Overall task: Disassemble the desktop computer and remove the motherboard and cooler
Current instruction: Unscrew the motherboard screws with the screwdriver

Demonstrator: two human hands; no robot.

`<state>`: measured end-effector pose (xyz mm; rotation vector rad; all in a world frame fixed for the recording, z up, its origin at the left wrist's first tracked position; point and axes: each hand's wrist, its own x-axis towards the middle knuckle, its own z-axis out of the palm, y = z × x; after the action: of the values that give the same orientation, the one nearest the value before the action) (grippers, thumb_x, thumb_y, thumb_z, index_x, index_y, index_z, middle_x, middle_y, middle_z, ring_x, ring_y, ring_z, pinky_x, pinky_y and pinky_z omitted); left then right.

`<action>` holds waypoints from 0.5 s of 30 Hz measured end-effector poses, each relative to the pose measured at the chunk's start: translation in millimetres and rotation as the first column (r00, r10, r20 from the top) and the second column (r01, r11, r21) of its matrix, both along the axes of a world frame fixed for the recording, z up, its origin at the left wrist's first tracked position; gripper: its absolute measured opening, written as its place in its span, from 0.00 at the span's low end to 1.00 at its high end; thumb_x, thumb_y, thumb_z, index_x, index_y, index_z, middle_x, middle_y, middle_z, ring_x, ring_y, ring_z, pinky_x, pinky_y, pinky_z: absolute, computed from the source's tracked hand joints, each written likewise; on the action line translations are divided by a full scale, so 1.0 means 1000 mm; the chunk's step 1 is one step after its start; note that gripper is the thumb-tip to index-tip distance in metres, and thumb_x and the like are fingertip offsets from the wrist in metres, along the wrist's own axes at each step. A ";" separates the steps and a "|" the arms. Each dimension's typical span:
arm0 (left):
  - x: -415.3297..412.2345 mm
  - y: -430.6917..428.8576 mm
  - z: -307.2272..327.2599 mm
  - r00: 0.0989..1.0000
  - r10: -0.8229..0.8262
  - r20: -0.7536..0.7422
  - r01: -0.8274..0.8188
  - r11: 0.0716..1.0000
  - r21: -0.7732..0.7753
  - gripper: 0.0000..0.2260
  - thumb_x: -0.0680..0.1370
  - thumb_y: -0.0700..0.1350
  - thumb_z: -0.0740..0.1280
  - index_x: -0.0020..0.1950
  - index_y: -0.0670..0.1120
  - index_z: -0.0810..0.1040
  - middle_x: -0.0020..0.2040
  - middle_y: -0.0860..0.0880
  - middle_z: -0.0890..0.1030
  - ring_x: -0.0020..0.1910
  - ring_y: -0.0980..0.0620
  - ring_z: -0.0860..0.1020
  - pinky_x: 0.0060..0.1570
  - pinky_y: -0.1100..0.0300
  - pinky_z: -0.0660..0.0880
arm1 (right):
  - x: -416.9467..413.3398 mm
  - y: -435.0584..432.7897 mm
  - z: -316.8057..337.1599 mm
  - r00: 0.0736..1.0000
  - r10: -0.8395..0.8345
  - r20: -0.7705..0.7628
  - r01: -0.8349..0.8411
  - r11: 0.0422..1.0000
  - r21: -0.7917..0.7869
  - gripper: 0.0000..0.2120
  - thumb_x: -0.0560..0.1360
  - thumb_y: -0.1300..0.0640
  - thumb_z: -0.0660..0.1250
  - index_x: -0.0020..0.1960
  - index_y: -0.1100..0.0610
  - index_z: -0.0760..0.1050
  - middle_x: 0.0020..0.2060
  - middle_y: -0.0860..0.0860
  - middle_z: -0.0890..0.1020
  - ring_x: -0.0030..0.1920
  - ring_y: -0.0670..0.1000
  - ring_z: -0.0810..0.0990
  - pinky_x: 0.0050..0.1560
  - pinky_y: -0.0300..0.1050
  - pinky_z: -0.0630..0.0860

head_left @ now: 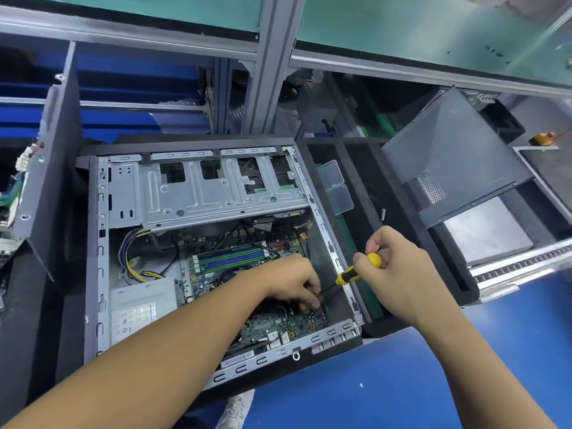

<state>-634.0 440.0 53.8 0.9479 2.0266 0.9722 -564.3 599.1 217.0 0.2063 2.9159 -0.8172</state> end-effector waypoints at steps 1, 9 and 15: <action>0.000 -0.001 0.001 1.000 0.009 0.005 -0.009 1.000 -0.007 0.05 0.75 0.49 0.74 0.46 0.49 0.85 0.34 0.56 0.84 0.32 0.61 0.81 0.39 0.58 0.78 | 0.001 0.002 0.000 1.000 -0.007 -0.009 0.007 1.000 -0.014 0.09 0.74 0.52 0.66 0.41 0.52 0.67 0.24 0.49 0.71 0.26 0.46 0.64 0.30 0.45 0.66; -0.017 -0.037 0.050 0.893 -0.016 0.451 -0.085 0.976 0.203 0.08 0.82 0.42 0.65 0.56 0.42 0.82 0.46 0.44 0.86 0.45 0.48 0.85 0.44 0.60 0.81 | -0.004 0.024 0.018 0.944 -0.184 -0.274 0.126 0.968 -0.215 0.08 0.73 0.53 0.64 0.39 0.50 0.66 0.23 0.49 0.68 0.25 0.46 0.62 0.24 0.35 0.64; -0.036 -0.001 0.087 0.833 0.252 0.493 -0.431 0.854 0.291 0.10 0.84 0.36 0.58 0.55 0.39 0.79 0.44 0.41 0.84 0.43 0.46 0.84 0.40 0.58 0.81 | -0.013 0.046 0.031 0.905 -0.309 -0.293 0.154 0.879 -0.452 0.08 0.77 0.50 0.61 0.46 0.46 0.79 0.28 0.53 0.78 0.26 0.49 0.78 0.27 0.41 0.77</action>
<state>-670.2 439.0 140.9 0.4745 1.6661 1.6800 -577.2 644.7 248.4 0.4188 2.9658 -1.6615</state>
